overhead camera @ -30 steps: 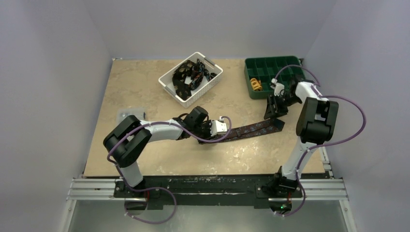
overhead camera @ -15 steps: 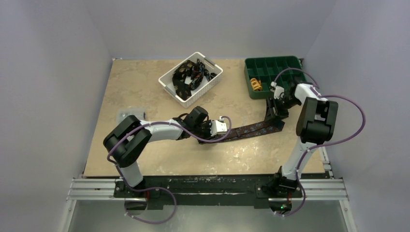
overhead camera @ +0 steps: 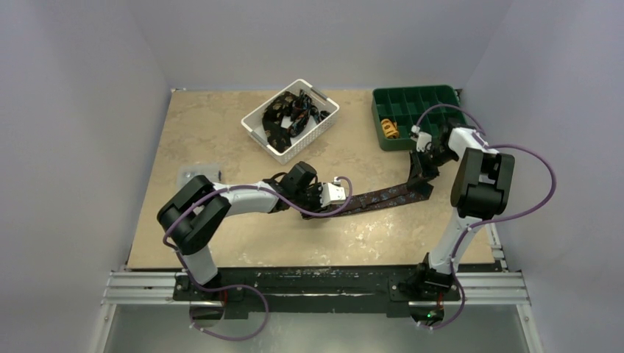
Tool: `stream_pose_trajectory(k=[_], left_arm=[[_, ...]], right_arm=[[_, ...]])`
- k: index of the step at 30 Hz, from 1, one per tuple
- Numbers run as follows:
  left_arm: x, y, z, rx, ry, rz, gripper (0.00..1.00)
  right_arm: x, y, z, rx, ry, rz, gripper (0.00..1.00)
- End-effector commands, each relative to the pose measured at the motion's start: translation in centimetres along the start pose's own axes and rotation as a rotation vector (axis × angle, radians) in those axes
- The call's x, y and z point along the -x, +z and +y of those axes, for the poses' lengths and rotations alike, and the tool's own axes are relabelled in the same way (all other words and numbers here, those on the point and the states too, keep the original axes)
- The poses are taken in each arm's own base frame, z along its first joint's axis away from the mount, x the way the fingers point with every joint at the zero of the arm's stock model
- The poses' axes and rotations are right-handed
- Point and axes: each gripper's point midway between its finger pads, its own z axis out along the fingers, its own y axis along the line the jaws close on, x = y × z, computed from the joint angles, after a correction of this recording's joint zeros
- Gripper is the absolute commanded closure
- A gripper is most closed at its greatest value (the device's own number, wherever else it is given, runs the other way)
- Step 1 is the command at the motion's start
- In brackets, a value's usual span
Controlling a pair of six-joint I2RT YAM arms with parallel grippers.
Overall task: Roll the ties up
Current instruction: Roll the tie at the center of the board.
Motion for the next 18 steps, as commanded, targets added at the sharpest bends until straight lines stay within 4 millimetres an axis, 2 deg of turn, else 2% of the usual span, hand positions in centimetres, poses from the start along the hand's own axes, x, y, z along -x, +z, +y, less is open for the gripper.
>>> stream_pose_trajectory(k=[1,4,7,15,18], left_arm=[[-3.8,0.4,-1.2,-0.029,-0.049,0.122,0.65],[-3.9,0.4,-1.2,-0.029,-0.050,0.125,0.65],[-3.8,0.4,-1.2,-0.029,-0.049,0.124,0.65],[-3.8,0.6,-1.2,-0.034,-0.049,0.125,0.65],[-3.9,0.5,-1.2,-0.034,-0.048,0.126,0.65]], right_arm=[[0.5,-1.0,0.4,-0.011,-0.020,-0.035,0.80],[0.6,-0.5,-0.4,-0.048,-0.003,-0.031,0.69],[0.3,0.3,-0.7,-0.041,0.013,-0.015,0.64],[0.1,1.2,-0.6,-0.014,0.040,-0.010,0.64],[0.1,1.1,-0.3,-0.007,0.033,-0.015,0.72]])
